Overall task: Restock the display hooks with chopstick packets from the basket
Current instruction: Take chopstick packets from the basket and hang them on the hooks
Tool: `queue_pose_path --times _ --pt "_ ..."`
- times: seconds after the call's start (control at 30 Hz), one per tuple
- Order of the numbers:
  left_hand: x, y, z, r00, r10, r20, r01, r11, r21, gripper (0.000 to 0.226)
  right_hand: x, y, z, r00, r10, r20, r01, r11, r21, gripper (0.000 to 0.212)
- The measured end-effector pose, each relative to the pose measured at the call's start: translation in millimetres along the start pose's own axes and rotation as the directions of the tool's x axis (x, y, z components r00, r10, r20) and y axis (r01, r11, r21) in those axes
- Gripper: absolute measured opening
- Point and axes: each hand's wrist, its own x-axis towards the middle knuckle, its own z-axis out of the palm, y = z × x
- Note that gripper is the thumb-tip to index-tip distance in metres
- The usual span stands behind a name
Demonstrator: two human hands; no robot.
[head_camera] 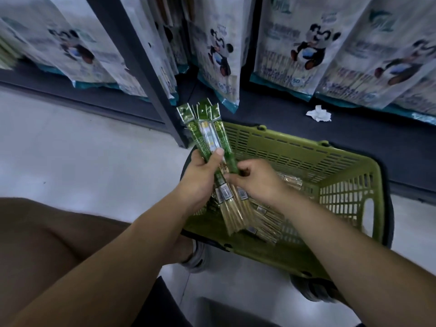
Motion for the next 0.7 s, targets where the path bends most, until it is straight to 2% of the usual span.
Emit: queue_pose_path --times 0.1,0.17,0.2,0.33,0.43,0.47,0.57,0.7 --pt "-1 -5 -2 0.998 0.041 0.039 -0.039 0.999 -0.035 0.045 0 -5 6 0.997 -0.070 0.025 0.074 0.971 -0.227 0.045" --pt "0 -8 -4 0.998 0.051 0.034 -0.050 0.998 -0.027 0.016 0 -5 10 0.996 -0.066 0.064 0.083 0.946 -0.313 0.046" --pt "-1 -7 -4 0.999 0.043 0.013 -0.043 0.999 -0.021 0.009 1 -4 12 0.995 -0.056 0.084 0.080 0.943 -0.324 0.046" --pt "3 7 -16 0.996 0.052 -0.079 -0.049 0.998 0.033 0.004 6 20 9 0.997 0.048 0.066 -0.031 0.972 -0.232 0.045" --pt "7 15 -30 0.995 0.049 -0.091 -0.048 0.999 0.015 0.013 9 66 2 0.986 0.164 0.012 -0.150 0.931 -0.332 0.021" --pt "8 15 -33 0.995 0.042 -0.095 -0.041 0.999 0.008 0.015 8 82 3 0.979 0.203 0.008 -0.186 0.912 -0.365 0.019" --pt "9 9 -35 0.997 0.022 -0.079 -0.018 0.999 0.043 0.017 4 118 18 0.957 0.290 0.001 -0.259 0.858 -0.444 0.034" --pt "13 2 -37 0.997 0.009 -0.082 -0.004 0.998 0.059 0.031 5 142 42 0.949 0.311 0.039 -0.241 0.803 -0.545 0.048"
